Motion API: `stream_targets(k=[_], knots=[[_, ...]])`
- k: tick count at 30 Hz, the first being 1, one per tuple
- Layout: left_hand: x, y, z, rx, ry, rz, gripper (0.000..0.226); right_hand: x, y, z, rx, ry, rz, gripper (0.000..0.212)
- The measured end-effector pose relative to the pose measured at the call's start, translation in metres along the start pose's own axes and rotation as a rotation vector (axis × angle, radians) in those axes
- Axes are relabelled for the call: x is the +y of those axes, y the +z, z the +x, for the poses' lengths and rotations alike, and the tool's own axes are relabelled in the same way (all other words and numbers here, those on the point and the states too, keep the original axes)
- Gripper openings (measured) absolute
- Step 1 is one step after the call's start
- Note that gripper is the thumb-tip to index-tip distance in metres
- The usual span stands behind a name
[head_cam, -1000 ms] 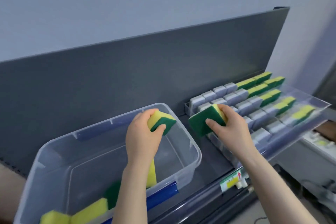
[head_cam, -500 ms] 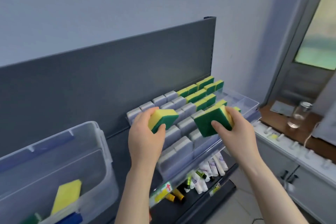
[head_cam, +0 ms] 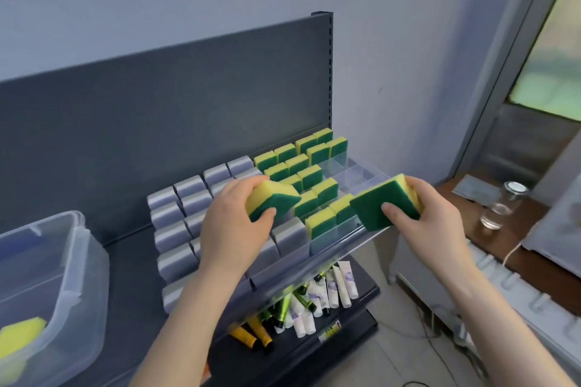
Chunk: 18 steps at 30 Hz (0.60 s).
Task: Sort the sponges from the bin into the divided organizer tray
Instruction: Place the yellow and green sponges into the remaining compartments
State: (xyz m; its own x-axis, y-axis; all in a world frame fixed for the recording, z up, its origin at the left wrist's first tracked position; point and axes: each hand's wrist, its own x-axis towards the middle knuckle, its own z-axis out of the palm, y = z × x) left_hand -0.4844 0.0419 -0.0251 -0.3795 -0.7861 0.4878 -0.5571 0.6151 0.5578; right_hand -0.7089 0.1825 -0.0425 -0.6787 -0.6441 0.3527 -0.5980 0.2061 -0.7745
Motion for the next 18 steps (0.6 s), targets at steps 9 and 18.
stream_targets(k=[9, 18], knots=[[-0.002, 0.037, 0.056, -0.117, 0.046, 0.063, 0.043, 0.04, 0.02, 0.04, -0.059, 0.028, 0.022, 0.041], [-0.003, 0.087, 0.143, -0.145, 0.068, 0.035, 0.053, 0.048, 0.027, 0.129, -0.095, -0.017, -0.105, 0.039]])
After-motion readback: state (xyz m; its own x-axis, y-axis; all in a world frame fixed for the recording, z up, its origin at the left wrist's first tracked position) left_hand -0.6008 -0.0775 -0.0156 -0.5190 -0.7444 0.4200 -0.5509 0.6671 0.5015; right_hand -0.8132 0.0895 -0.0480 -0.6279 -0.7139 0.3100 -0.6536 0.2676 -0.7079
